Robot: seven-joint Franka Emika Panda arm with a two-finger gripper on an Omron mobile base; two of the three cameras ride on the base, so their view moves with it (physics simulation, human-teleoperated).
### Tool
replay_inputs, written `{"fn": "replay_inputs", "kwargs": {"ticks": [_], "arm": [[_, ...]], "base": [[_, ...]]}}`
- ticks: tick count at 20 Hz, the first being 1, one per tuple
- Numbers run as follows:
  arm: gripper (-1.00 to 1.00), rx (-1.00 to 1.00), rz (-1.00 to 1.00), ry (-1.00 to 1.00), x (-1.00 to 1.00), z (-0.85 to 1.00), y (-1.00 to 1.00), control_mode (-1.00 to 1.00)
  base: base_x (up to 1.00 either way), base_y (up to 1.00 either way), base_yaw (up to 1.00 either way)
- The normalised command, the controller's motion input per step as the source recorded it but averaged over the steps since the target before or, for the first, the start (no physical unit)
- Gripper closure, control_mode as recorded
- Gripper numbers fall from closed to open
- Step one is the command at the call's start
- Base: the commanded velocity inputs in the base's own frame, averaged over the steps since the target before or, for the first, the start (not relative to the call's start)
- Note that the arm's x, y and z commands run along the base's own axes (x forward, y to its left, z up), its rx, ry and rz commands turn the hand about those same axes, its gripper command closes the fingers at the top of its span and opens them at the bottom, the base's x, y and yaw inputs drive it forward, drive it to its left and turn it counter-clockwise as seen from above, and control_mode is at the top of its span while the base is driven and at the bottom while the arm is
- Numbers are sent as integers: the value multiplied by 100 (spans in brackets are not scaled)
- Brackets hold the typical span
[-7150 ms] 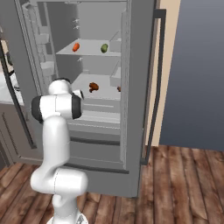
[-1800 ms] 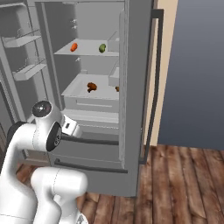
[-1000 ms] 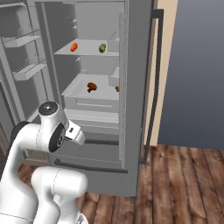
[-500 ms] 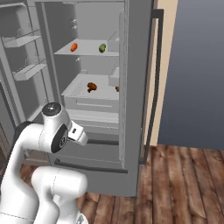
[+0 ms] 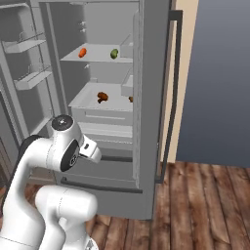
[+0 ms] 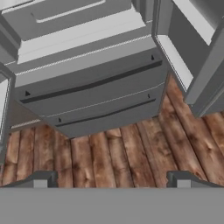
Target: Gather the carrot and cucumber from the fridge and place them on a tray on the dining counter. Then gather the chicken drumsticks from the fridge and place them on the other tray.
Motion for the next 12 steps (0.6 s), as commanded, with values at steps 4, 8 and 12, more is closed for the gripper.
{"fn": "replay_inputs", "kwargs": {"ticks": [4,8,12], "arm": [[-100,0,0,-3,0,0,0,-100],[-100,0,0,0,0,0,0,100],[-100,0,0,0,0,0,0,100]], "base": [[0,0,0],[3,0,2],[15,2,0]]}}
